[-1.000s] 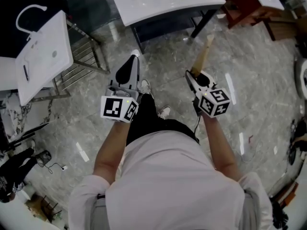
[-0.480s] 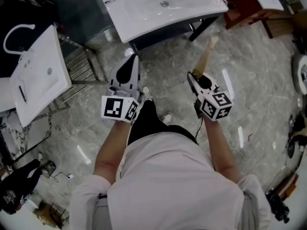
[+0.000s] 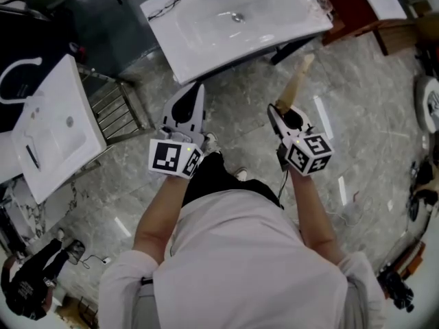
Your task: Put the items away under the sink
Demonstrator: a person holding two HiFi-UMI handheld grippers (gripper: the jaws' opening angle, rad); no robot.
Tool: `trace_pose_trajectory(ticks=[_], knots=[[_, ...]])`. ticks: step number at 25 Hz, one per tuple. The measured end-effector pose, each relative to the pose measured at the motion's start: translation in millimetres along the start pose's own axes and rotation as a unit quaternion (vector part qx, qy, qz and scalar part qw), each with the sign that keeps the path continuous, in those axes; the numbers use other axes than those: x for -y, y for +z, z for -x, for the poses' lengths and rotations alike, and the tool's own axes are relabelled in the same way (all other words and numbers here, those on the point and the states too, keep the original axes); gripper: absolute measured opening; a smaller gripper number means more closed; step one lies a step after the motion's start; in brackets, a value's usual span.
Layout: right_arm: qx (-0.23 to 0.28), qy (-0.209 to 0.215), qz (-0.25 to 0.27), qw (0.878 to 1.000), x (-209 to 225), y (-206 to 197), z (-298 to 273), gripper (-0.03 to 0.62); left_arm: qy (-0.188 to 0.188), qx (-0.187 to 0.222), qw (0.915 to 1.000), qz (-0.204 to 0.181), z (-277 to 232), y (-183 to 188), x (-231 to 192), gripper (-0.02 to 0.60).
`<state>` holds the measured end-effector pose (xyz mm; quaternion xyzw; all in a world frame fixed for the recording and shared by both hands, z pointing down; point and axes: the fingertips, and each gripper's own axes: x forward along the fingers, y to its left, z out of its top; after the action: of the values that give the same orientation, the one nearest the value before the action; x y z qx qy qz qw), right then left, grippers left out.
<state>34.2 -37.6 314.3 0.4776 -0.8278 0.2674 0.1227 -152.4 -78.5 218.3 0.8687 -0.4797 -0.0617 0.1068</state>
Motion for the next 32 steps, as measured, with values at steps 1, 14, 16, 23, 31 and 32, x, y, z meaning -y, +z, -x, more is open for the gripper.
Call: trace_pose_trajectory(ticks=[1,14,16,23,31,32], knots=[[0.001,-0.003,0.0,1.0,0.7,3.3,-4.1,0.121,-0.003,-0.002,1.0,0.002,-3.5,-0.2,-3.9,0.003],[0.006,-0.012,0.003,1.0,36.2,29.5,-23.3,0.121,-0.03,-0.01,0.9994,0.013,-53.1,-9.4,9.5,0.002],[0.007,-0.001,0.006,1.0,45.1,34.3,-24.9,0.121,-0.019,-0.01,0.9997,0.008,-58.6,-10.6,13.3,0.002],[-0.012,0.05,0.037,0.998,72.5,41.7,-27.4,0.121,0.05,0.0,0.9987,0.0,-74.1,-13.8,23.8,0.002],[-0.041,0.064,0.04,0.996,113.7,26.0,-29.8,0.121,0.071,-0.004,0.9974,-0.008,-99.2,-33.5,33.8,0.003],[-0.042,0.061,0.038,0.996,120.2,23.1,-31.0,0.121,0.071,-0.006,0.9974,-0.01,-101.6,-37.6,33.9,0.002]])
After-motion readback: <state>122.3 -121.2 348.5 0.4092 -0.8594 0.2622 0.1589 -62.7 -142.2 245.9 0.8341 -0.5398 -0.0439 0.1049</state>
